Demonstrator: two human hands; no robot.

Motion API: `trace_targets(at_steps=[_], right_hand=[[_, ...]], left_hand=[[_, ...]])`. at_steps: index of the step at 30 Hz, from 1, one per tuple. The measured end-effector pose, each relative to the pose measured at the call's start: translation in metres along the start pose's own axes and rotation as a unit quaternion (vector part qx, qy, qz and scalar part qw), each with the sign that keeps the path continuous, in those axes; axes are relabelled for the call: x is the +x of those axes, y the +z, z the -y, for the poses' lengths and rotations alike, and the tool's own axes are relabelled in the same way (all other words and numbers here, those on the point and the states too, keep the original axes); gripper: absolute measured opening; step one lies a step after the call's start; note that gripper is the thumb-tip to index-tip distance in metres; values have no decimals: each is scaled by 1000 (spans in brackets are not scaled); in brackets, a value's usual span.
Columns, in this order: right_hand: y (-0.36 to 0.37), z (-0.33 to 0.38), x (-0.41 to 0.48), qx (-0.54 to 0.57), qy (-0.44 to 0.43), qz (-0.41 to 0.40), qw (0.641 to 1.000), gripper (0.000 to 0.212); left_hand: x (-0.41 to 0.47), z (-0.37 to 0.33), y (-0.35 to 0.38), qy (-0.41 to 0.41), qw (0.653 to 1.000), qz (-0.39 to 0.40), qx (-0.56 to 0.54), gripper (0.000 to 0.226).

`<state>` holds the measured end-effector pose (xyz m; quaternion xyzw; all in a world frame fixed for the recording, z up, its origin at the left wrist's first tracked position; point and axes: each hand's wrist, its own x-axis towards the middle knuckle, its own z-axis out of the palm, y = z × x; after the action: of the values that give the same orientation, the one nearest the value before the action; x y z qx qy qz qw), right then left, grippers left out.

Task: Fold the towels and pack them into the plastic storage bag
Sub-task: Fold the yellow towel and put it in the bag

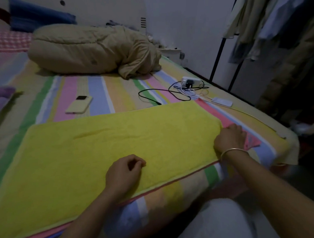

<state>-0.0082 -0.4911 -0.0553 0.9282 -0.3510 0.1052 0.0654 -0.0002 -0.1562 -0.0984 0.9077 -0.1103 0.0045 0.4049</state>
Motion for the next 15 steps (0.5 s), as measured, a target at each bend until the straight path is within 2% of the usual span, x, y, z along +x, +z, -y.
trace_targets(at_steps=[2, 4, 6, 8, 10, 12, 13, 15], right_hand=[[-22, 28, -15, -15, -78, -25, 997, 27], [-48, 67, -37, 7, -170, -26, 985, 28], [-73, 110, -70, 85, -272, -20, 958, 36], [-92, 149, -109, 201, -364, 7, 910, 40], [-106, 179, -144, 295, -441, 76, 844, 38], [-114, 199, -165, 337, -497, 148, 786, 36], [-114, 206, -168, 346, -509, 167, 770, 35], [-109, 213, -162, 355, -497, 175, 772, 35]], left_hand=[[0, -1, -3, -8, 998, 10, -63, 18], [3, -5, -12, -62, 978, 6, -198, 22], [6, -10, -27, -150, 930, -3, -336, 22], [9, -9, -49, -212, 890, -11, -402, 23], [7, -1, -75, -255, 872, -20, -418, 23], [3, 16, -97, -290, 884, -43, -364, 26], [-1, 25, -105, -306, 891, -50, -332, 30], [-6, 35, -115, -329, 885, -46, -327, 36]])
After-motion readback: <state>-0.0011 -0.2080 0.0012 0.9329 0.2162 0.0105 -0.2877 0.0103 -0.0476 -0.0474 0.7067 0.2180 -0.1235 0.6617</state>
